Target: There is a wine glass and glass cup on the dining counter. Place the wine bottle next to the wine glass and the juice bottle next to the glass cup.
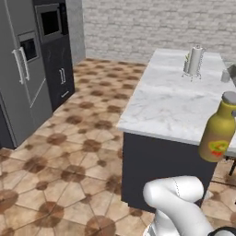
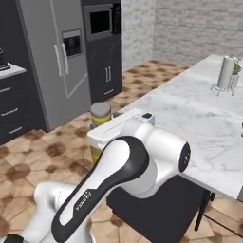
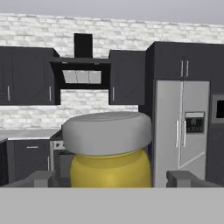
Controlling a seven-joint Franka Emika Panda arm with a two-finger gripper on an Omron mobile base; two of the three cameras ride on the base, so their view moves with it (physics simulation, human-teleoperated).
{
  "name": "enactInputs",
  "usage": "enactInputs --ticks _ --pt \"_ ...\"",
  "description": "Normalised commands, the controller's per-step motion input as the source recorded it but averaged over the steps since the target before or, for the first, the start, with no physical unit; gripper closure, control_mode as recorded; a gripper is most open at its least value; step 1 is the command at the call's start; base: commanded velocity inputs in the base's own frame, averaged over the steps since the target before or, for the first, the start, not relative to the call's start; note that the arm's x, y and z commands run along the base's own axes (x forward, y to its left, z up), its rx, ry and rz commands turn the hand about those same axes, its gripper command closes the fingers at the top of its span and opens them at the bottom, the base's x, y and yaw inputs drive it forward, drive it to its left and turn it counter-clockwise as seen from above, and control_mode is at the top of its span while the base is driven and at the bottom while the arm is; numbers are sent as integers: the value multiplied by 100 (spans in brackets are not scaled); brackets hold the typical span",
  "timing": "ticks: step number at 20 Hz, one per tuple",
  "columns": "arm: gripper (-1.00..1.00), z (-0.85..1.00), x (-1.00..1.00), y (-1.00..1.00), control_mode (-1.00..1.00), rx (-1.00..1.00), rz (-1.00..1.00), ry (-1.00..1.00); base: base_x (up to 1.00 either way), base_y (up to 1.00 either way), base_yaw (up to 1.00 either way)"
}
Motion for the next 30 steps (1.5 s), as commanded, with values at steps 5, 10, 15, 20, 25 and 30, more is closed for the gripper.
enactInputs --ticks 5,10,15,20,25,30 --pt "100 0 0 0 100 0 0 0 -72 -100 -9" --pt "100 0 0 0 100 0 0 0 -26 -100 -5" --pt "100 0 0 0 100 0 0 0 -8 -100 0" --pt "100 0 0 0 100 0 0 0 1 -100 16" --pt "100 0 0 0 100 0 0 0 11 -97 40" --pt "100 0 0 0 100 0 0 0 14 -98 42"
